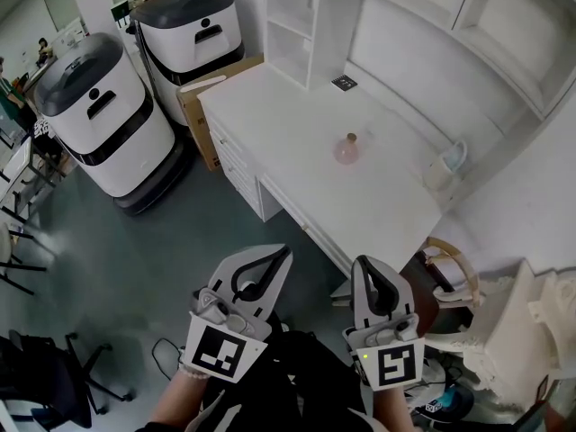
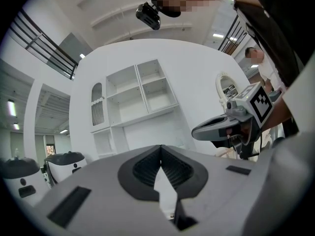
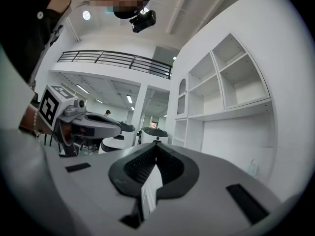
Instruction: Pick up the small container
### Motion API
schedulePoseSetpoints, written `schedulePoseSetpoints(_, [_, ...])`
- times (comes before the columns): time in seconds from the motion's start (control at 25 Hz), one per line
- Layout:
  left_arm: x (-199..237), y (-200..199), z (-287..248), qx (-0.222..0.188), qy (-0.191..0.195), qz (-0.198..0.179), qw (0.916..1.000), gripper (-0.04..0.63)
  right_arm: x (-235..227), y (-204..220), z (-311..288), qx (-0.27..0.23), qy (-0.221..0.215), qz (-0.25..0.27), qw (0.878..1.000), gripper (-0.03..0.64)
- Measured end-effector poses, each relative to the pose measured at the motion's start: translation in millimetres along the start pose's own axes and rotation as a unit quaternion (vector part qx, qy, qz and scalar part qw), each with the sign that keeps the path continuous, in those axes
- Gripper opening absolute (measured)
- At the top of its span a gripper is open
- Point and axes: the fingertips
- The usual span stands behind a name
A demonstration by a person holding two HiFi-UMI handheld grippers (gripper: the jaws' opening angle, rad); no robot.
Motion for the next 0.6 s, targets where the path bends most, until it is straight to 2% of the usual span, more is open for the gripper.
schedulePoseSetpoints(0.6, [37.9,17.0,-53.0,-0.019,0.039,0.006,0.9990,0.002,-32.9,16.9,-39.9,0.019,0.052,0.007,0.998,0.002])
Point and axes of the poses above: the fingertips, and each gripper's own axes: z backward along the fingers, x to its left, y out of its underside, and after that the axes turned 4 degrees about y, right-handed
